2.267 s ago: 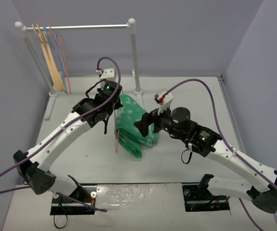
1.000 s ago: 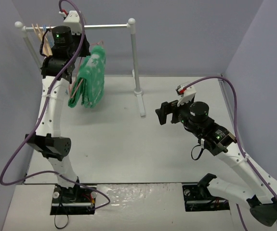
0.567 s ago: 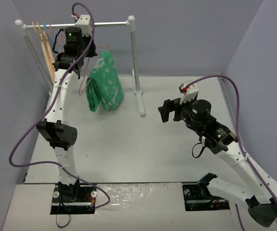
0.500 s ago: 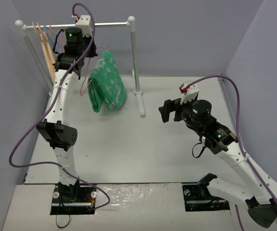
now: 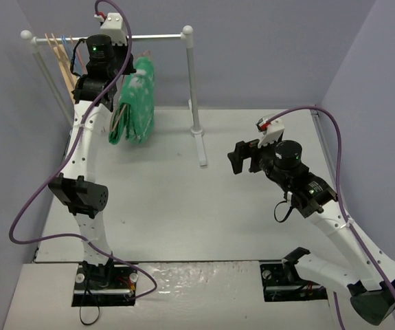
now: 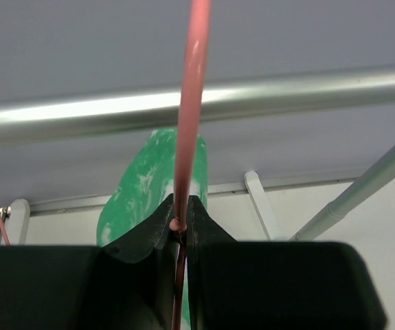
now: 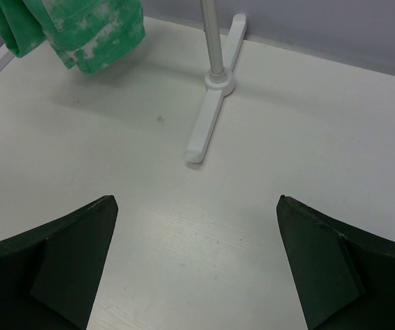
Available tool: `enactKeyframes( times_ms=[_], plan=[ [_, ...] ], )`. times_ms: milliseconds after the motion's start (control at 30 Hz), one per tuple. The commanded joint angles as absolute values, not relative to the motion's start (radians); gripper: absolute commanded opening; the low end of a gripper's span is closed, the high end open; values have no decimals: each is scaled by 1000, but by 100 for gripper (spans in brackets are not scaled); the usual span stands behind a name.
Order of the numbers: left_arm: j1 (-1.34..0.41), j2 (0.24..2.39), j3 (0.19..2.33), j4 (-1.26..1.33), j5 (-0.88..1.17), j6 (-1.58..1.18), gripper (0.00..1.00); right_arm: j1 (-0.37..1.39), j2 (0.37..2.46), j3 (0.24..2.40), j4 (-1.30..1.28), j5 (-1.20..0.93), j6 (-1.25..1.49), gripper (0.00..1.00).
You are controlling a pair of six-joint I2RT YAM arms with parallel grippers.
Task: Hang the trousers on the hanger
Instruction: Place the hanger at the clothesline, then reset both arms
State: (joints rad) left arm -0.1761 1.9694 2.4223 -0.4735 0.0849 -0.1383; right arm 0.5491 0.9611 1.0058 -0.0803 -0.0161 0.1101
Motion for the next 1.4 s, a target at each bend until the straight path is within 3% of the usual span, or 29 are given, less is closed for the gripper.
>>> enactKeyframes(
  times_ms=[0,233,467,867,967,1100,1200,1267,1367],
  plan=[
    [-171,1881,2535,-227,77,-153,0,538,962,1020,-14,-35,104,100],
    [-151,1951,2583,-272,97,-199,0,532,946,1013,-14,-41,117,100],
    [-151,1864,2305,-206,87,-206,0,531,940,1011,-21,-44,120,100],
    [-152,1790,2116,-161,81,-217,2,528,905,1005,-41,-26,117,100],
    [-152,1738,2052,-144,51,-203,33,529,893,1003,-52,-7,108,100],
    [-152,1696,2033,-139,27,-186,58,528,888,1022,-68,27,86,100],
    [-153,1659,2059,-156,20,-182,70,526,895,1052,-79,52,66,100],
    [-155,1616,2085,-188,19,-180,84,525,905,1083,-91,78,43,100],
    [-155,1530,2096,-269,12,-172,89,525,915,1154,-129,148,10,100]
  ],
)
